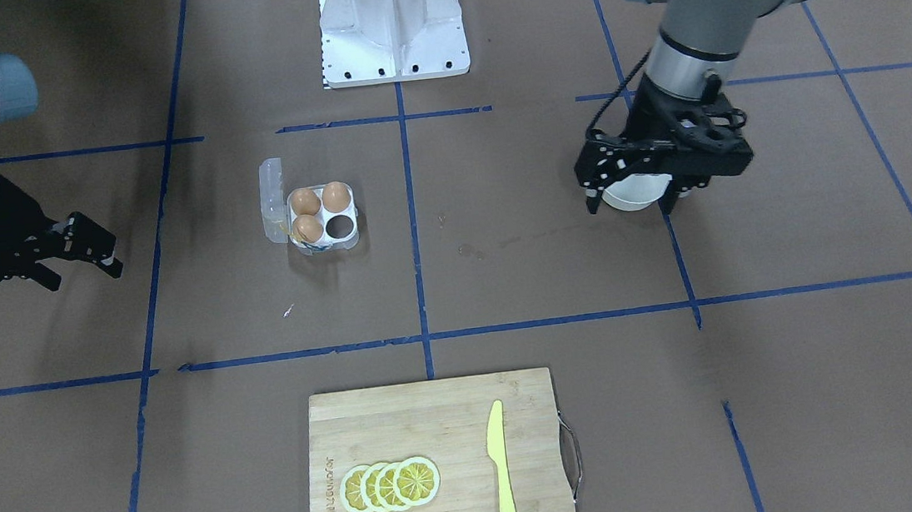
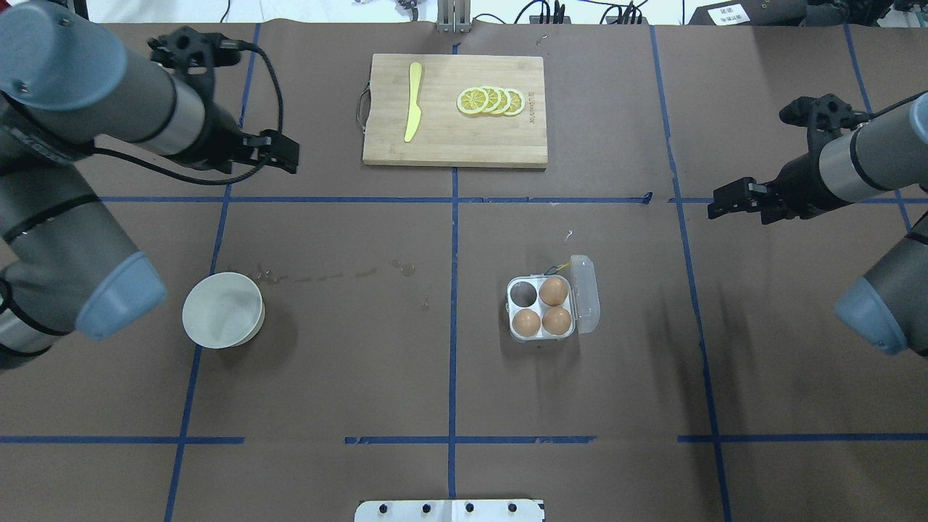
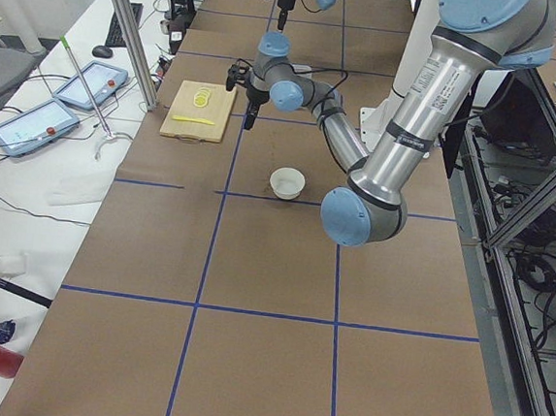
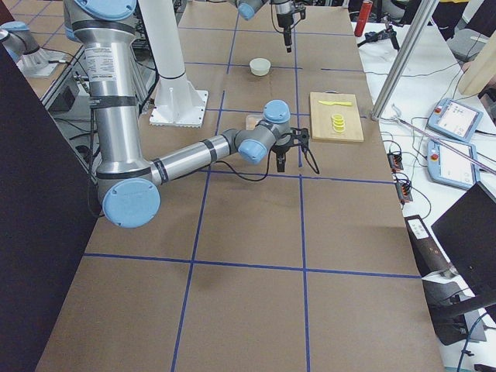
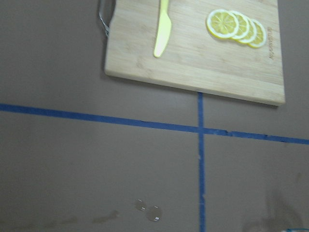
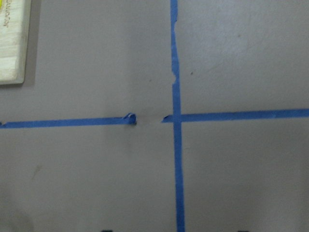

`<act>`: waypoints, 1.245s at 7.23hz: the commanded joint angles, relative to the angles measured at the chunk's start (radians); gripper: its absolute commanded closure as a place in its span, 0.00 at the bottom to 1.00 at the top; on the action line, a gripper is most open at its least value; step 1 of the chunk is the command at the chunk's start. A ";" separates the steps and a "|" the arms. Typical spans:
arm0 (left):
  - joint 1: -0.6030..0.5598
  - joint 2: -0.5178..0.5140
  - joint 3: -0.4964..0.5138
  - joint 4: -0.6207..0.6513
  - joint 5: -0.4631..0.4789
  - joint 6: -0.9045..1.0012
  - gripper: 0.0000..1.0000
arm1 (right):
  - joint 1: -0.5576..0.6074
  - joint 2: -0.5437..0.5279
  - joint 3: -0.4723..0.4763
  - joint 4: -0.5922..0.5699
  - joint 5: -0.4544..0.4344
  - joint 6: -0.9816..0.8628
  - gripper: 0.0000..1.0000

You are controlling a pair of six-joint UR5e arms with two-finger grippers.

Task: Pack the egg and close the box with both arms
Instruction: 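Withdraw the left gripper while the right gripper reaches to the clear lid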

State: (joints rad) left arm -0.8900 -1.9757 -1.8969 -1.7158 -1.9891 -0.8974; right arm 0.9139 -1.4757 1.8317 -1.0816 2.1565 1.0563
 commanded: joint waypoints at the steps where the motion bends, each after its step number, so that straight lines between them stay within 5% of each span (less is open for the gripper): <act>1: -0.178 0.136 -0.001 -0.005 -0.080 0.322 0.00 | -0.107 -0.002 0.055 0.002 -0.036 0.128 1.00; 6: -0.268 0.193 0.009 -0.008 -0.128 0.482 0.00 | -0.279 0.070 0.072 -0.009 -0.159 0.232 1.00; 8: -0.268 0.196 0.003 -0.008 -0.129 0.482 0.00 | -0.321 0.211 0.072 -0.113 -0.176 0.319 1.00; 9: -0.270 0.196 0.002 -0.008 -0.129 0.482 0.00 | -0.390 0.280 0.070 -0.179 -0.269 0.359 1.00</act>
State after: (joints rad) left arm -1.1584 -1.7800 -1.8930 -1.7242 -2.1177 -0.4158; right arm 0.5892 -1.2863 1.9033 -1.1824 1.9644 1.3615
